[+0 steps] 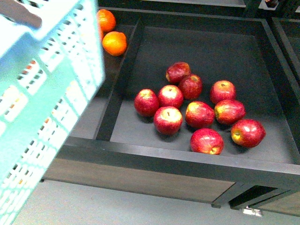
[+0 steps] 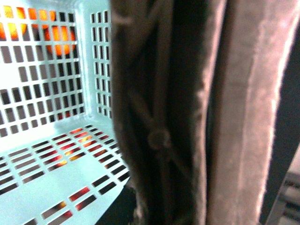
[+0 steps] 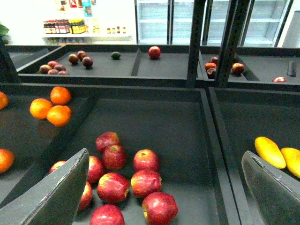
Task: Pick mango and avocado into basket
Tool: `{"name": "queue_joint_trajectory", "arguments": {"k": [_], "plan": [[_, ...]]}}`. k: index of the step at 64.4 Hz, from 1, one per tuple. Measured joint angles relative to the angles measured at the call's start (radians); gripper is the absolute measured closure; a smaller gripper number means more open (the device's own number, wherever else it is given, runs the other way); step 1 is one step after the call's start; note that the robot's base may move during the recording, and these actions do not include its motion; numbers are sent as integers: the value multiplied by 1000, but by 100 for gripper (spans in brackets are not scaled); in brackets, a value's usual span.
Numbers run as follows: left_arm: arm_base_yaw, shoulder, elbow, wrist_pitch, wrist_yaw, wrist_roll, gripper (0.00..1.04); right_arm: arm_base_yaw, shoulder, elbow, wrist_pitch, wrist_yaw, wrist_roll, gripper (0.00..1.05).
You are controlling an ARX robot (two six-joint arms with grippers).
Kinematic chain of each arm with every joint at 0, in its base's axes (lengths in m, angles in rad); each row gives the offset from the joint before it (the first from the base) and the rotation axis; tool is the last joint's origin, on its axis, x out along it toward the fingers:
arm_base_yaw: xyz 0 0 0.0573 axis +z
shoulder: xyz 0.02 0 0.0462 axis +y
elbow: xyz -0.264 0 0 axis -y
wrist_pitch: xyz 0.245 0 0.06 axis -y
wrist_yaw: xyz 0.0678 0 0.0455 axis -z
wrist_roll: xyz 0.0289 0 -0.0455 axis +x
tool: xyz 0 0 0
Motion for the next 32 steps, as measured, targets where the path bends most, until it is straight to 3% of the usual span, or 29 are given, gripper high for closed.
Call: {"name": "queue_joint_trajectory", "arguments": {"k": [10, 17, 32], "plan": [[-188, 203, 113, 77, -20, 183, 90, 0, 0, 0, 0, 0, 0, 9], [-348, 395, 257, 112, -93, 213, 90, 0, 0, 0, 0, 1, 0, 9], [-597, 636, 502, 64, -114, 272, 91, 0, 0, 0, 0, 1, 0, 9]]}}
